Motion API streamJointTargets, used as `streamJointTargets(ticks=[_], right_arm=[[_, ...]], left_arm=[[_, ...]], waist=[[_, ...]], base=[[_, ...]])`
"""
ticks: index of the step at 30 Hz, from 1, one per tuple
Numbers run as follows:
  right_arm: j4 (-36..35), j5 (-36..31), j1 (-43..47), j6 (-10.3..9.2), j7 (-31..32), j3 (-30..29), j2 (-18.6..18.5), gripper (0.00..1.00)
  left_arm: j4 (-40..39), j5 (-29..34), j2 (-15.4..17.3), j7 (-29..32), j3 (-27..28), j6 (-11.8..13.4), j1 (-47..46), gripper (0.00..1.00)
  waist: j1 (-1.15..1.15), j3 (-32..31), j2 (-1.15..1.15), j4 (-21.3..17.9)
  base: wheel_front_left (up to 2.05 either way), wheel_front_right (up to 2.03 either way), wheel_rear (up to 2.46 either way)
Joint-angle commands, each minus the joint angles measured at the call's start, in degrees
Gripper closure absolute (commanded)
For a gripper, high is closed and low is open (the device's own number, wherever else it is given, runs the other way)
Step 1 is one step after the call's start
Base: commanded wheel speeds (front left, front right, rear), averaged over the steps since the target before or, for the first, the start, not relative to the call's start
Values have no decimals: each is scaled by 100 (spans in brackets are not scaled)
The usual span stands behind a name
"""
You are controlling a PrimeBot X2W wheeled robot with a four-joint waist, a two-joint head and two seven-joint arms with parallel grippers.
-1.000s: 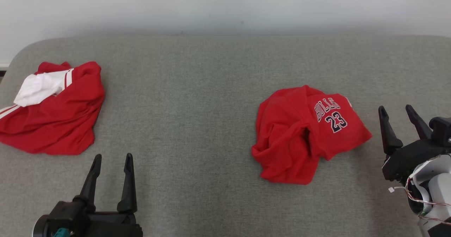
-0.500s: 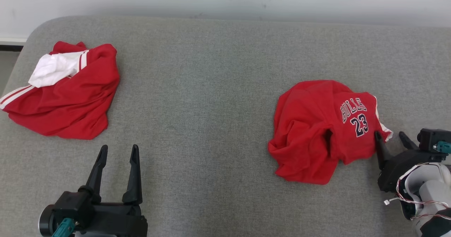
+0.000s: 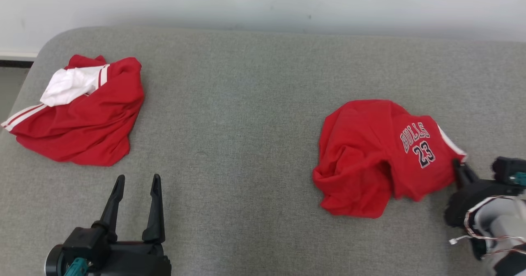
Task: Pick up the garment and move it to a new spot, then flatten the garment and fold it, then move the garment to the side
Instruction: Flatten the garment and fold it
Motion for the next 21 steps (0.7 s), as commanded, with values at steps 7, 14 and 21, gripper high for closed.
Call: streamJointTargets(ticks=[7, 14, 21], right_arm=[[-50, 296, -90, -12, -263, -6, -799, 100], [-239, 419, -146, -12, -338, -157, -1432, 100], [-636, 299, -459, -12, -375, -435, -1959, 100]], left_arm=[[40, -27, -2, -5, 81, -32, 180, 0], [43, -55, -2, -6, 71, -32, 276, 0], [45, -64, -1, -5, 65, -39, 343, 0]], waist=[[0, -311, -1, -265], [0, -447, -1, -404], [0, -608, -1, -481]], base=[[0, 0, 0], [0, 0, 0], [0, 0, 0]])
